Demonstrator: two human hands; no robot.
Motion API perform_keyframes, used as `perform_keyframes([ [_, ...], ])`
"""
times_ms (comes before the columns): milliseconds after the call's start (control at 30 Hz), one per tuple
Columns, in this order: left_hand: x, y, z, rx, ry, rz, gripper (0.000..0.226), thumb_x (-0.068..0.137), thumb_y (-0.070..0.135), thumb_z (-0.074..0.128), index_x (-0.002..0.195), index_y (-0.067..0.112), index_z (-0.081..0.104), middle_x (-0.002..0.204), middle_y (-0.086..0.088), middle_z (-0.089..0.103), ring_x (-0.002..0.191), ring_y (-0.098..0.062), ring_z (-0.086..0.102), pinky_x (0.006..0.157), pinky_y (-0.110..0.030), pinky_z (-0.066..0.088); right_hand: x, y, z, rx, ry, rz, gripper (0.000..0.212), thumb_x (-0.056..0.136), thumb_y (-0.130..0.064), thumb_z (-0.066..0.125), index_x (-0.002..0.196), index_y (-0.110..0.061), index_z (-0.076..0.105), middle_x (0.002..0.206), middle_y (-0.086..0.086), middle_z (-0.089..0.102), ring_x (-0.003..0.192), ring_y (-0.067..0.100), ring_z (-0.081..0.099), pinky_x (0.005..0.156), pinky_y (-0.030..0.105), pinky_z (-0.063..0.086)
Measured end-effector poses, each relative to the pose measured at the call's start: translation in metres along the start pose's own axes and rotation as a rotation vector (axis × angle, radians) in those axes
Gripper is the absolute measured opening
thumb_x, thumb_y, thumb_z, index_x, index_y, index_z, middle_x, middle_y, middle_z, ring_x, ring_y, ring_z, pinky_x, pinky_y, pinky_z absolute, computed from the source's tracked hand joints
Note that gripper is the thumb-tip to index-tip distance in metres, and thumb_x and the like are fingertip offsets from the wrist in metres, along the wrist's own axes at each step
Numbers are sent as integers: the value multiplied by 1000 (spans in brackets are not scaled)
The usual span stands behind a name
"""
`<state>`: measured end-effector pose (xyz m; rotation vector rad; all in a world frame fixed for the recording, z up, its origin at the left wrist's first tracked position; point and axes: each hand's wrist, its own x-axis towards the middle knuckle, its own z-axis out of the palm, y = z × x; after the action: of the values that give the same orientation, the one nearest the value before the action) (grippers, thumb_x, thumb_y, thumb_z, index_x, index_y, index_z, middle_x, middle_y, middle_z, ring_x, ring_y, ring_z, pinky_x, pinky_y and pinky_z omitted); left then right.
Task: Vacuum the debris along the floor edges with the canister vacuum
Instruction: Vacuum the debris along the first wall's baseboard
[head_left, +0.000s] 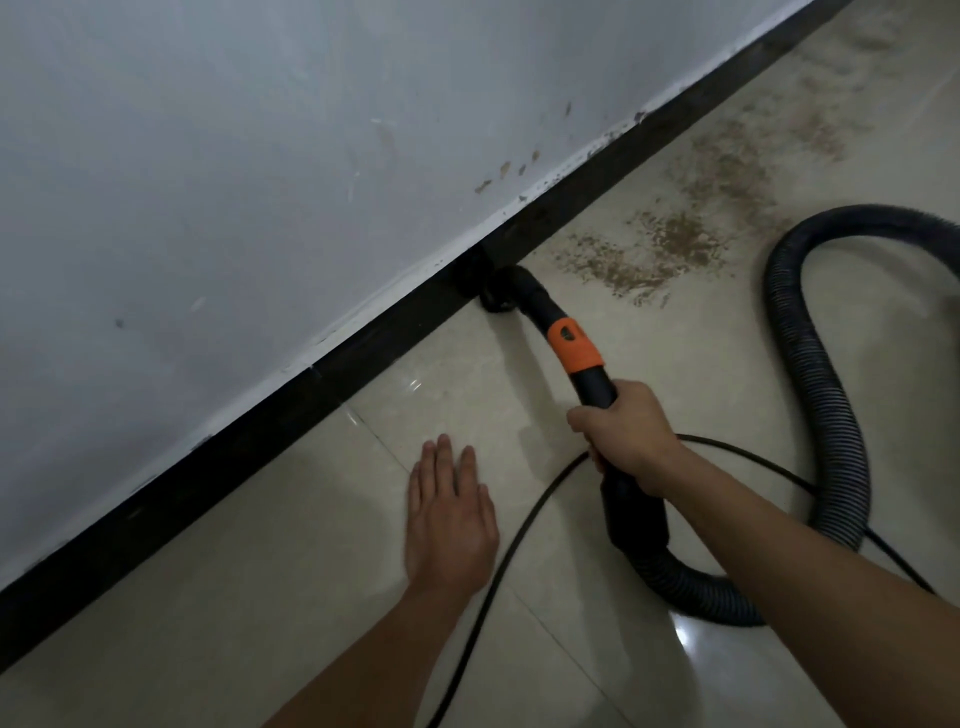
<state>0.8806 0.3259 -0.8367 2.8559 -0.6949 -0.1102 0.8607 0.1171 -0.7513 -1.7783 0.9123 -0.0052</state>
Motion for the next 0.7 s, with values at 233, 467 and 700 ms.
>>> perform_keyframes([
  [233,-1,-4,-3,-12,4,9,55,97,32,22,141,10,47,151,-17,37,143,-30,29,116,-41,22,-38,30,-21,-262,51,-38,15,71,-22,71,76,-18,57,63,6,59,57,31,62,56,42,54],
  [467,-4,-1,-3,-9,46,20,56,93,30,25,132,5,56,143,-21,47,134,-36,41,109,-46,32,-45,73,-111,-107,325,121,15,77,-14,71,83,-11,57,59,12,60,43,23,56,48,37,50],
  [700,37,14,-19,19,30,22,37,79,22,36,88,1,65,101,-24,61,90,-39,58,76,-45,50,-31,74,-123,-1,291,136,15,80,-12,70,87,-10,56,63,12,58,46,24,54,47,32,48],
])
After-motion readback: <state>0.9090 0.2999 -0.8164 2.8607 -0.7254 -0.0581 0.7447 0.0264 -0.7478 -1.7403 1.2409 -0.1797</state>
